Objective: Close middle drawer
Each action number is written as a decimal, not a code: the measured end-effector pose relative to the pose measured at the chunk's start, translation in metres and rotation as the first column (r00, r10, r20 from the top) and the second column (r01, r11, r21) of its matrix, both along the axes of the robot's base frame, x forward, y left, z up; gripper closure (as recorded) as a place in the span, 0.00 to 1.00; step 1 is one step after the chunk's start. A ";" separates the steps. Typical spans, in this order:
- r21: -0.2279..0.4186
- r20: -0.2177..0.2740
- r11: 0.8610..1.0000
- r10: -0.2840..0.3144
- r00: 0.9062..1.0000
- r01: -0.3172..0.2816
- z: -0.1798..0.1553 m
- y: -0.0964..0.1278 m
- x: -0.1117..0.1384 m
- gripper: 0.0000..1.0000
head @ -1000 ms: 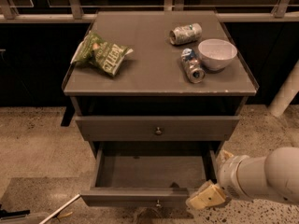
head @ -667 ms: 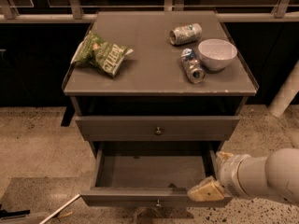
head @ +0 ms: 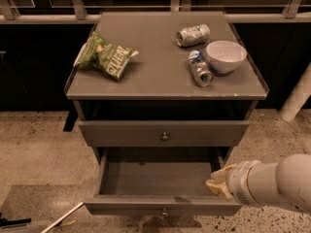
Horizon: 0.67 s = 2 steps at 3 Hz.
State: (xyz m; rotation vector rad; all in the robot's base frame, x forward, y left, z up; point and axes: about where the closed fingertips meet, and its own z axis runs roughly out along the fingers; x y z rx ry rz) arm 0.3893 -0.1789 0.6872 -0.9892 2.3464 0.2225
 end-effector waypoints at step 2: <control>0.181 0.007 0.969 -0.173 0.985 0.168 -0.050 0.015 -0.018 1.00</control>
Offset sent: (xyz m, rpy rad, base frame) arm -0.0069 -0.0073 -0.0861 0.3634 -0.2321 -0.5403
